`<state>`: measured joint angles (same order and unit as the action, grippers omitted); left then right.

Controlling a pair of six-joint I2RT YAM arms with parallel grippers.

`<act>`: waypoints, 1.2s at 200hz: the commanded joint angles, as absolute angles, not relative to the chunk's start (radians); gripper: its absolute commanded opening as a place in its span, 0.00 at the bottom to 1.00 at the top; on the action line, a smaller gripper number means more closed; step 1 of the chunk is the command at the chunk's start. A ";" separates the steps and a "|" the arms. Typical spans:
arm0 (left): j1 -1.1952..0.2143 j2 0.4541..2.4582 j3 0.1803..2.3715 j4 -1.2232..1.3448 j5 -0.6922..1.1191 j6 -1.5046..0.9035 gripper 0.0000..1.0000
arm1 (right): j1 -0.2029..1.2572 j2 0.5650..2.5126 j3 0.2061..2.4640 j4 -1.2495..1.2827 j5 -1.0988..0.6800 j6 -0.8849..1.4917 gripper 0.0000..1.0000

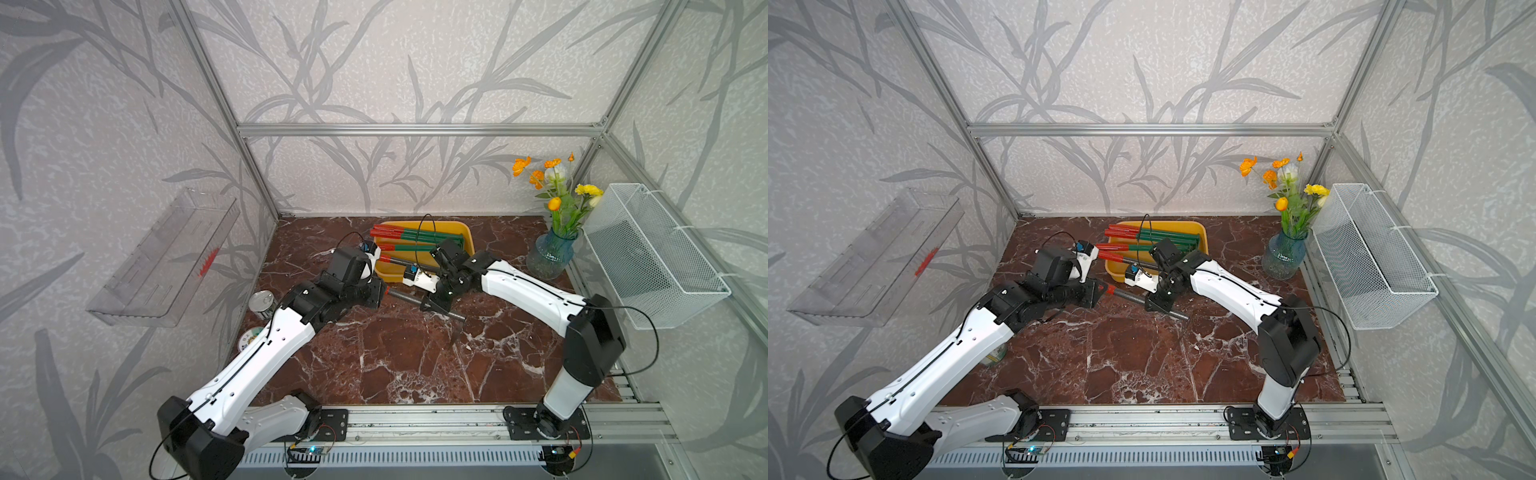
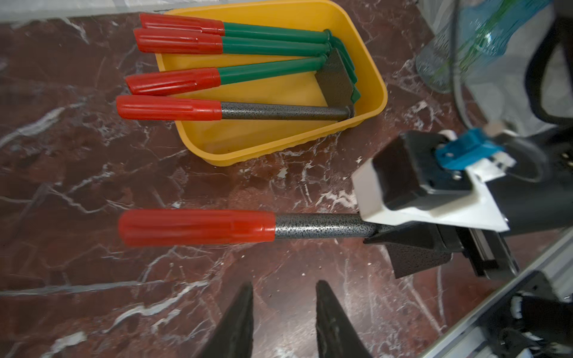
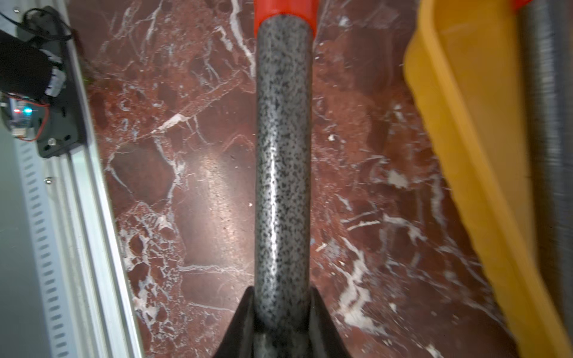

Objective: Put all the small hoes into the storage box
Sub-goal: Place the hoe in the storage box.

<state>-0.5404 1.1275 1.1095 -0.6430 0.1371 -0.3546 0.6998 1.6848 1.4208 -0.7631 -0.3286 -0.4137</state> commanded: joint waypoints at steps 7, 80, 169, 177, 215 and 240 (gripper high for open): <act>-0.494 1.111 1.088 -0.443 0.274 -0.603 0.34 | 0.735 1.532 1.426 -0.728 -0.144 -0.441 0.00; -0.315 1.118 1.004 -0.191 0.507 -0.793 0.35 | 0.796 1.526 1.313 -0.376 0.241 -0.714 0.00; -0.106 0.985 0.943 -0.256 0.610 -0.759 0.36 | 0.787 1.810 1.563 -0.265 0.384 -0.937 0.00; -0.098 0.983 0.932 -0.256 0.618 -0.758 0.36 | 0.786 1.811 1.596 -0.305 0.383 -0.933 0.00; -0.073 0.992 0.913 -0.231 0.653 -0.747 0.36 | 0.783 1.785 1.643 -0.304 0.321 -0.964 0.00; -0.069 0.994 0.915 -0.227 0.667 -0.730 0.35 | 0.764 1.872 1.661 -0.231 0.316 -1.039 0.00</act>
<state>-0.0772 1.0035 0.9115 -0.2527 0.6285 -0.7597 0.7834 1.8233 1.6306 -0.3309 0.3214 -0.9569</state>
